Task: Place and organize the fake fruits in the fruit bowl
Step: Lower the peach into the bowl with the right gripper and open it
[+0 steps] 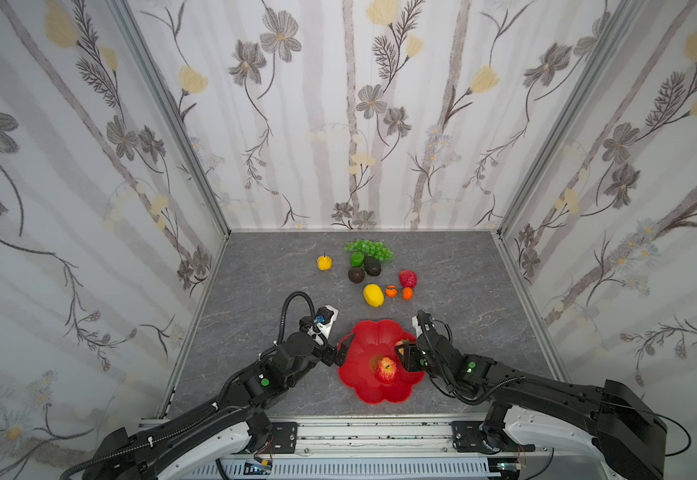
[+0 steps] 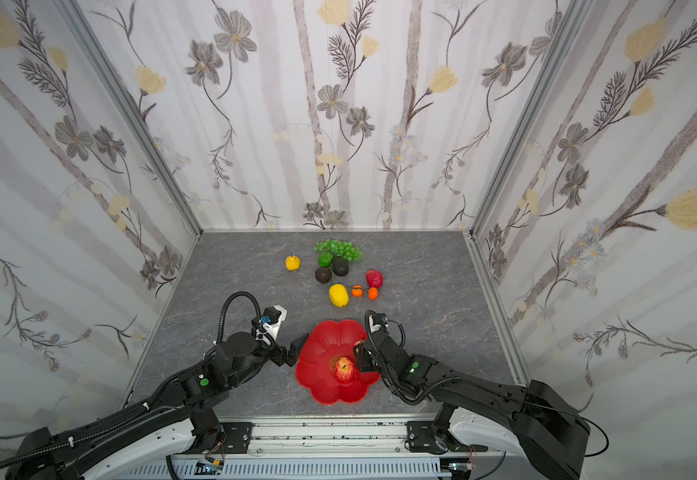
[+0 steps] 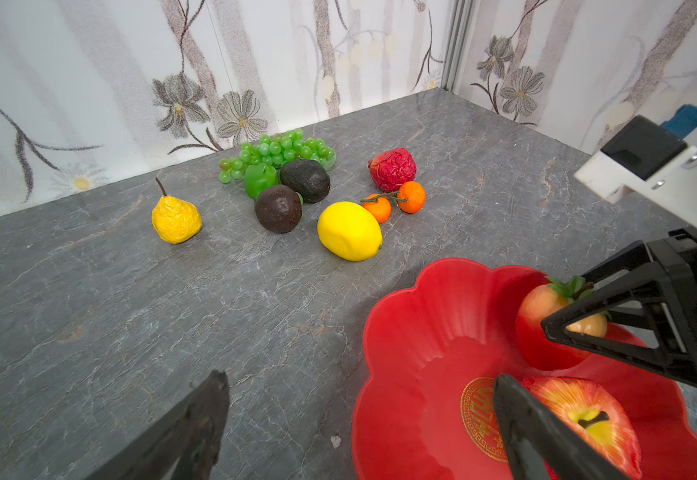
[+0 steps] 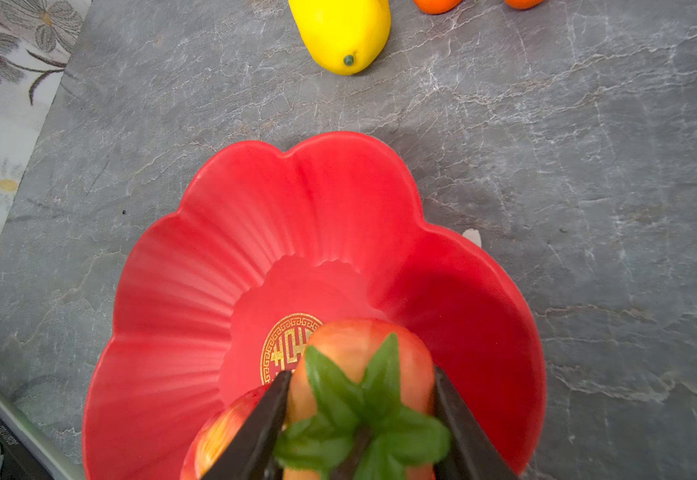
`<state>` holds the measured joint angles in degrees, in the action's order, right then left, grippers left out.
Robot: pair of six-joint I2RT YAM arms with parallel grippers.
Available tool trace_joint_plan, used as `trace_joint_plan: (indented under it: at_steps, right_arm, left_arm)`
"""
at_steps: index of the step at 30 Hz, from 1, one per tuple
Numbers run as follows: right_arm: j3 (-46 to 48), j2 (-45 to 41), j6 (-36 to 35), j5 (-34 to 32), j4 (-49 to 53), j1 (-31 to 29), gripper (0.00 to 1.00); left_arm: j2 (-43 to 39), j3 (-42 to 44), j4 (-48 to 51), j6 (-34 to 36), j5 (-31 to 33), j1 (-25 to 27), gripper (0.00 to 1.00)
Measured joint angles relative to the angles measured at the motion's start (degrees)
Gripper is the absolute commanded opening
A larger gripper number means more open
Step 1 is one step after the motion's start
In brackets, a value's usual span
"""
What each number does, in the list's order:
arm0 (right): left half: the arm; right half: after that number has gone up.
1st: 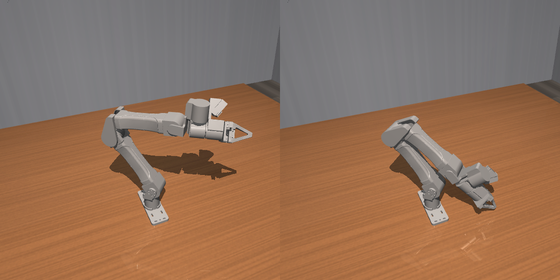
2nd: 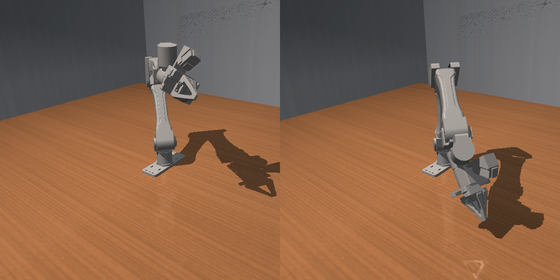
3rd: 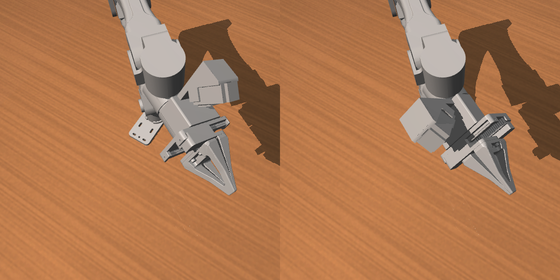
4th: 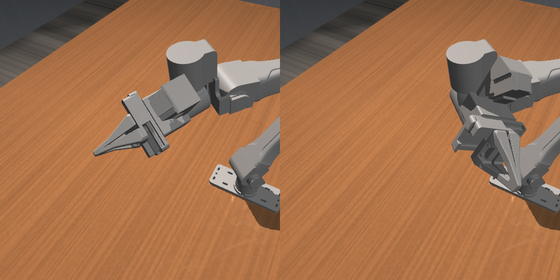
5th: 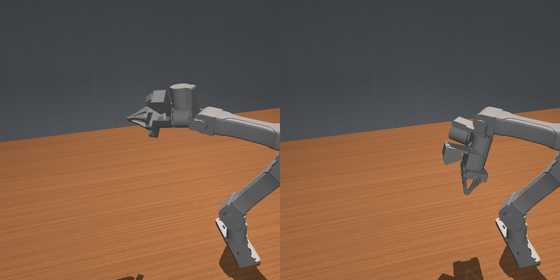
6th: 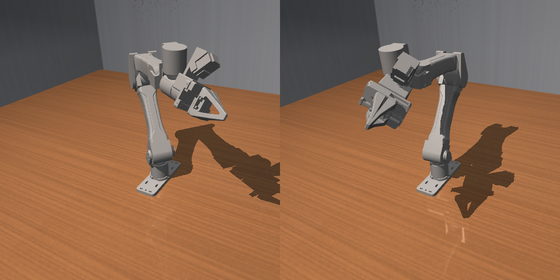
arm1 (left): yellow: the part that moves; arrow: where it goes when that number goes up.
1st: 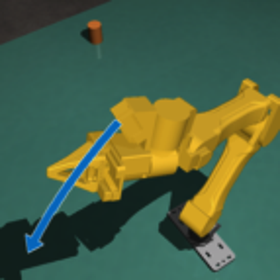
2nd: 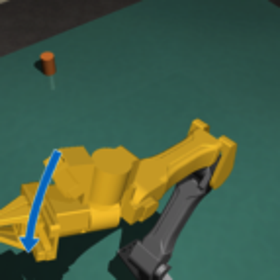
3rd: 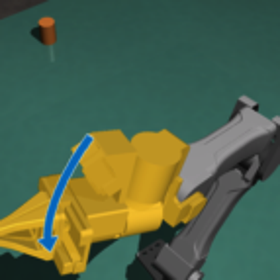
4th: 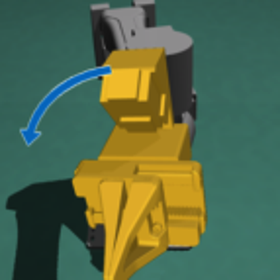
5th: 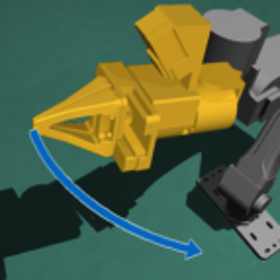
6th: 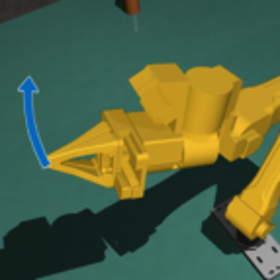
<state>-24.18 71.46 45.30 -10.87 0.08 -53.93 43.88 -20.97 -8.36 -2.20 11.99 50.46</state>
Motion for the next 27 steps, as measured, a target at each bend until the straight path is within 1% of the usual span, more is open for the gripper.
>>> trace_joint_plan:
  at_steps: [5,10,18,24,27]
  right_arm:
    - [0.7,1.4,1.3,0.2,-1.9,0.3,0.32]
    - [1.0,2.4,2.6,0.2,-3.6,0.7,0.37]
    - [1.4,3.4,4.4,0.4,-5.0,1.2,0.49]
    - [1.7,2.5,5.3,0.2,-4.8,1.5,0.57]
    - [2.0,1.8,5.6,0.0,-4.6,1.8,0.59]
  left_arm:
    - [0.4,0.3,-0.4,0.0,-0.1,-0.2,1.00]
    - [0.5,0.3,-0.5,0.0,-0.2,-0.2,1.00]
    - [0.7,0.3,-0.9,0.0,-0.2,-0.2,1.00]
    - [0.5,0.5,-0.8,0.0,-0.2,-0.3,1.00]
    - [0.3,0.5,-0.9,0.0,0.0,-0.3,1.00]
